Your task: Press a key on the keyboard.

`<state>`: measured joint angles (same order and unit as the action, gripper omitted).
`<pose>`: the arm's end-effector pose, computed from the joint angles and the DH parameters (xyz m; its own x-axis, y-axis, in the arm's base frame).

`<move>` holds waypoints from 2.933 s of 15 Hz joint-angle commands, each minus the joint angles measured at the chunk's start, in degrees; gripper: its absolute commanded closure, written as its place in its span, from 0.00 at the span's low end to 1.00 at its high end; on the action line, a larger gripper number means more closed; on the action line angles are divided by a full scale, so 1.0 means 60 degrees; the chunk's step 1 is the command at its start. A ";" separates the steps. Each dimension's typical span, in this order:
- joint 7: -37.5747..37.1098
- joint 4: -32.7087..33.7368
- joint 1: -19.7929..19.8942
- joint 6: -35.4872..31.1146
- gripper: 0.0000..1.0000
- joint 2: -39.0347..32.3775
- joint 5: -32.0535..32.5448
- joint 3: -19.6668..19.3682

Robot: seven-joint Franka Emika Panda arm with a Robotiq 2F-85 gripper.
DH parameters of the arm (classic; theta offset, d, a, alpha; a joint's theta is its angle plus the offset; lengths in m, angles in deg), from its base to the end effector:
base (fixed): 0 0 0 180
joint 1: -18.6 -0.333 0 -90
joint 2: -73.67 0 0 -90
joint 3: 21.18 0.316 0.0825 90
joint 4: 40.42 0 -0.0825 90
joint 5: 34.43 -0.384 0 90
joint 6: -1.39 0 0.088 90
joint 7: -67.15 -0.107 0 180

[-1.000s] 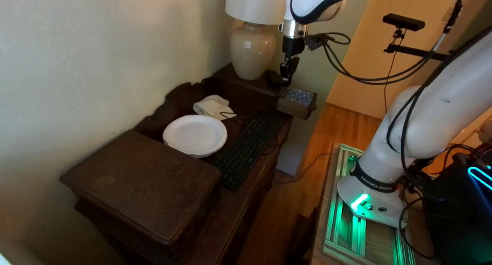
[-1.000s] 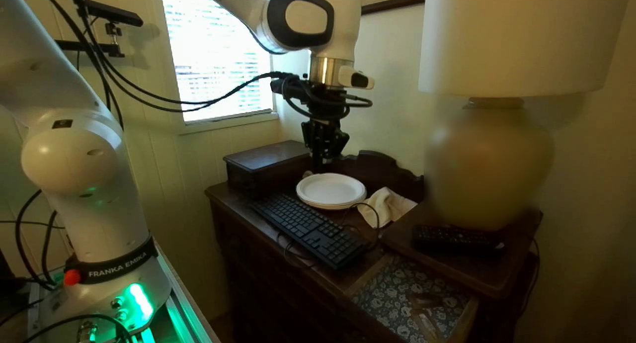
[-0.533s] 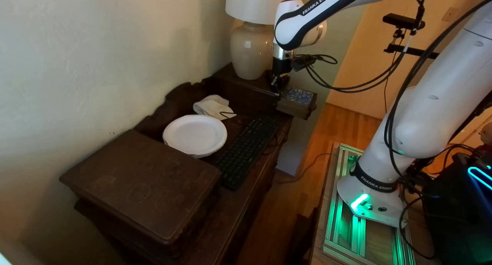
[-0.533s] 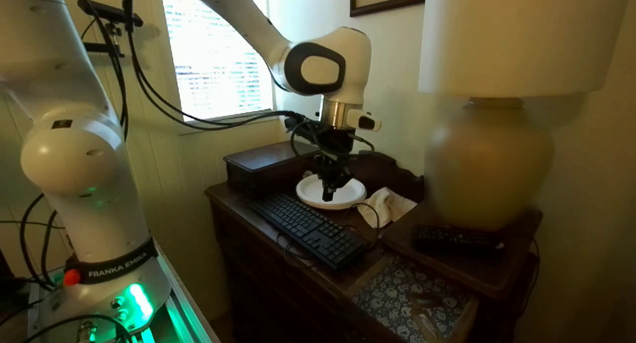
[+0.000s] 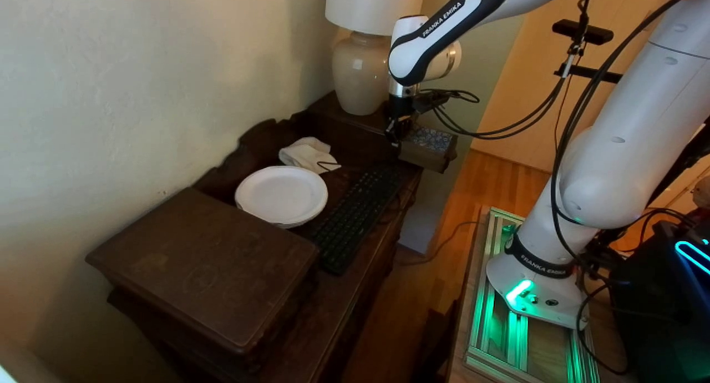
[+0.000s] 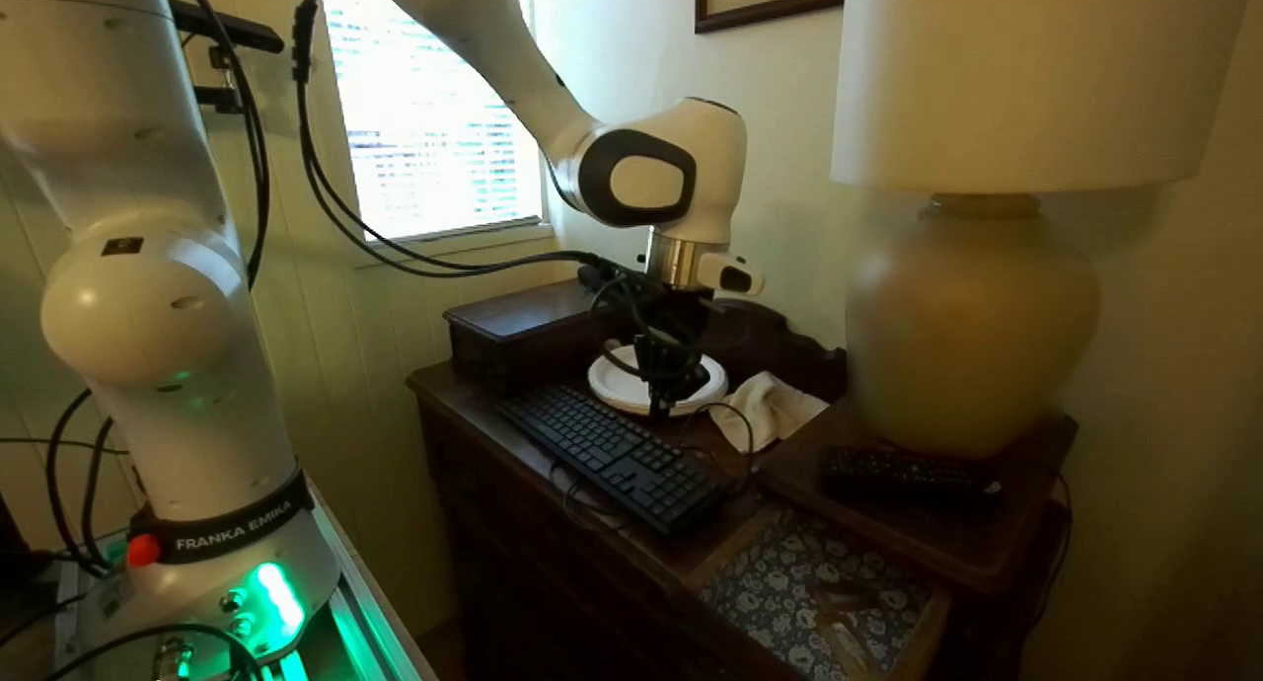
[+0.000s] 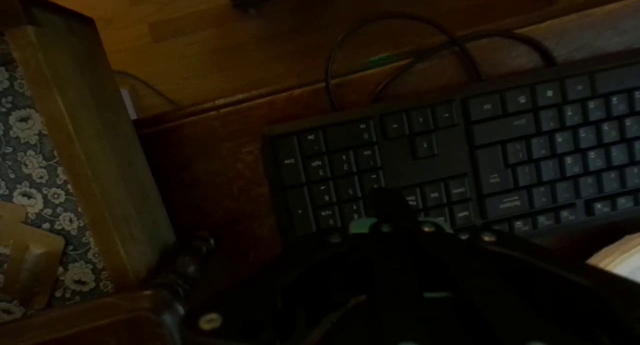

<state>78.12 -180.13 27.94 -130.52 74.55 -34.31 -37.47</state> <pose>0.4211 -0.2019 0.2984 0.9615 -0.2481 -0.1183 -0.2528 -0.9672 -0.0259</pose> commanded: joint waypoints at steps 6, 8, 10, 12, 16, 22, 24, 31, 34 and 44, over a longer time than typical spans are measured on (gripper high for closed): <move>-0.0130 0.0045 0.0211 -0.1099 1.00 -0.0837 -0.0028 0.0396; -0.0167 0.0114 0.0242 -0.1419 1.00 -0.1146 -0.0056 0.0423; -0.0184 0.0191 0.0269 -0.1513 1.00 -0.1463 -0.0072 0.0444; -0.0099 0.0297 0.0321 -0.1573 1.00 -0.1743 -0.0169 0.0471; -0.0030 0.0461 0.0424 -0.1830 1.00 -0.2128 -0.0220 0.0571; 0.0105 0.0706 0.0538 -0.1794 1.00 -0.2477 -0.0463 0.0853; 0.0155 0.0771 0.0576 -0.1796 1.00 -0.2565 -0.0662 0.0961; 0.0063 0.0960 0.0685 -0.1859 1.00 -0.2886 -0.0710 0.1018; -0.0004 0.1019 0.0726 -0.1779 1.00 -0.3002 -0.0659 0.1005; 0.0159 0.0902 0.0840 -0.1720 1.00 -0.2870 -0.0683 0.1139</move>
<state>77.78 -174.21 32.10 -141.13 55.84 -37.09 -31.69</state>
